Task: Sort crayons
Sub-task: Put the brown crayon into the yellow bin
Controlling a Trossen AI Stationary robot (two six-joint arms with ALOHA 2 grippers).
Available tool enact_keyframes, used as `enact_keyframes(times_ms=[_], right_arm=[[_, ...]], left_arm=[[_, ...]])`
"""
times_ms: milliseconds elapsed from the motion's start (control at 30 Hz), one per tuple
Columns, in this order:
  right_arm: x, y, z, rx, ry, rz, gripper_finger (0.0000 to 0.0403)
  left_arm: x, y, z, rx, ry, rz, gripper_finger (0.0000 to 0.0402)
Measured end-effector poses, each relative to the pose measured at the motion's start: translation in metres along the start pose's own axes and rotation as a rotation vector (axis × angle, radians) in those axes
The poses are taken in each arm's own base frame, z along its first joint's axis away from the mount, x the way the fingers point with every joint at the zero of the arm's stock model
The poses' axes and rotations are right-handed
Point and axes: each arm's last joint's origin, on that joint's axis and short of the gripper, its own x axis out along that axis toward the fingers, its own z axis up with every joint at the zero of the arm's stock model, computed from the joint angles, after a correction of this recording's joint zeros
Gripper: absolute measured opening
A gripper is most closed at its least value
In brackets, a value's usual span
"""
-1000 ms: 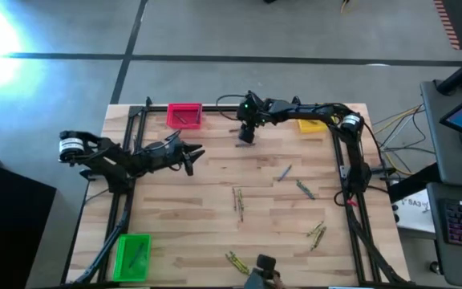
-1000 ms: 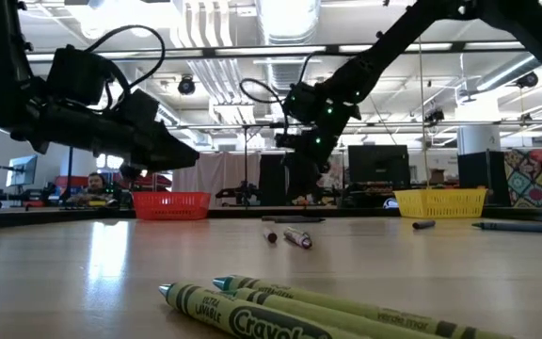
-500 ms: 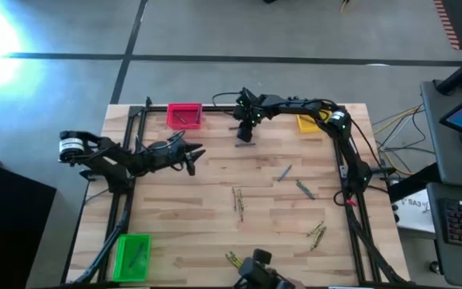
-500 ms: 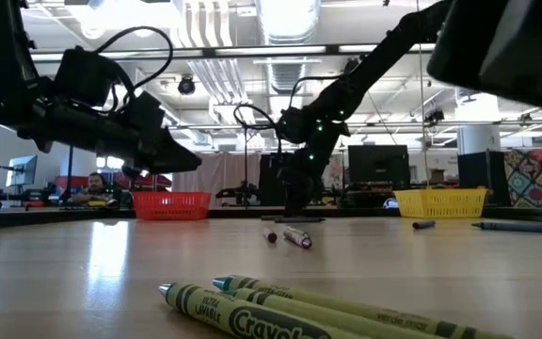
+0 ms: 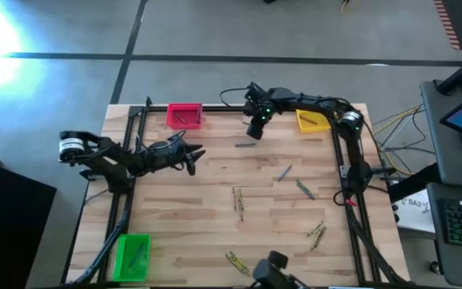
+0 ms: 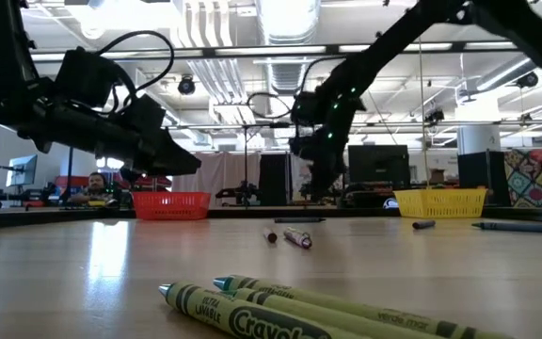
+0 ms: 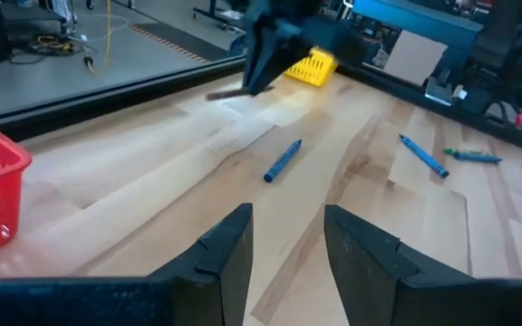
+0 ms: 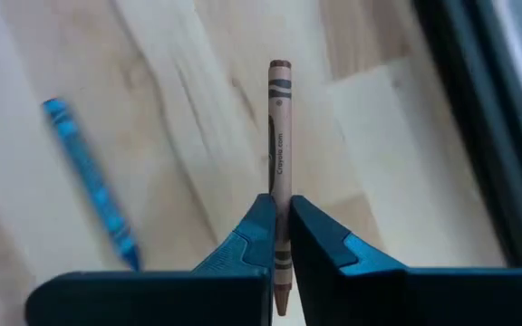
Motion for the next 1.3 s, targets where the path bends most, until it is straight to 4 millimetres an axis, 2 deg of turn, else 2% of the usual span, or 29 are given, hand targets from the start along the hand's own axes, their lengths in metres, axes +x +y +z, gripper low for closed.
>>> enact_keyframes(times_ms=[133, 300, 433, 667, 833, 1000, 1133, 1300], right_arm=[[-0.023, 0.007, -0.014, 0.031, -0.018, 0.000, 0.0014], [-0.064, 0.017, -0.034, 0.099, -0.087, -0.014, 0.0013], [-0.089, 0.031, -0.053, 0.160, -0.110, -0.085, 0.0013], [-0.132, 0.052, -0.088, 0.232, -0.011, -0.254, 0.0013], [-0.158, 0.057, -0.108, 0.281, 0.011, -0.340, 0.0013], [-0.170, 0.057, -0.128, 0.353, -0.009, -0.397, 0.0013], [-0.162, 0.052, -0.149, 0.429, 0.036, -0.481, 0.0013], [-0.147, 0.034, -0.163, 0.498, 0.026, -0.707, 0.0024]], left_arm=[[0.000, 0.001, -0.002, -0.009, 0.025, 0.007, 0.0121], [-0.001, 0.003, -0.011, 0.004, 0.114, 0.034, 0.0121], [-0.001, 0.004, -0.014, 0.007, 0.137, 0.042, 0.0121], [0.001, 0.003, -0.011, 0.005, 0.124, 0.037, 0.0121], [0.007, 0.000, -0.003, 0.048, 0.095, 0.027, 0.0121], [0.015, -0.005, 0.008, 0.043, 0.057, 0.016, 0.0121], [0.020, -0.007, 0.014, 0.069, 0.036, 0.010, 0.0121], [0.023, -0.009, 0.018, 0.108, 0.027, 0.007, 0.0121]])
